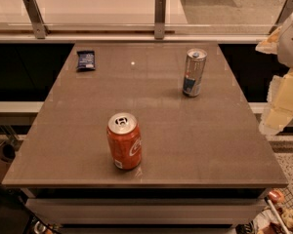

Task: Move coke can near rxbar blueberry

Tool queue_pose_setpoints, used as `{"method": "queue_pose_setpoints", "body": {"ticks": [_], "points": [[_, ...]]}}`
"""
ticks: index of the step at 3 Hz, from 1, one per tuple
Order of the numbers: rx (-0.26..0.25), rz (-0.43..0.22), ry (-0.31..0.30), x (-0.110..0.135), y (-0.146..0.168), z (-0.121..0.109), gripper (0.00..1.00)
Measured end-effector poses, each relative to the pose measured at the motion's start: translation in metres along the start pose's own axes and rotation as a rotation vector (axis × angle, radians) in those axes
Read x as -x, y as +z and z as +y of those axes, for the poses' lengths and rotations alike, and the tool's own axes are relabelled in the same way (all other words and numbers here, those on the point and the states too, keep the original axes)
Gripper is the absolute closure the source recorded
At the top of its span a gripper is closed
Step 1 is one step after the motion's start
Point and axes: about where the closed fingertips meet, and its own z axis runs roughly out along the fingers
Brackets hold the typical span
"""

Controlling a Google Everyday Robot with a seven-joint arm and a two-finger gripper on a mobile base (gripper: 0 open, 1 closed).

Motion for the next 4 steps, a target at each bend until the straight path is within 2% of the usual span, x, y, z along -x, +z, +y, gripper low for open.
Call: {"method": "queue_pose_setpoints", "body": {"ticks": [1, 2, 3, 4], "points": [[0.0, 0.0, 0.0, 0.0, 0.0, 0.0, 0.0], [0.008, -0.065, -0.001, 0.009, -0.002, 0.003, 0.0], [0.023, -0.193, 0.001, 0.019, 0.001, 0.008, 0.0], [0.04, -0.367, 0.003, 0.042, -0.003, 0.019, 0.0]]}}
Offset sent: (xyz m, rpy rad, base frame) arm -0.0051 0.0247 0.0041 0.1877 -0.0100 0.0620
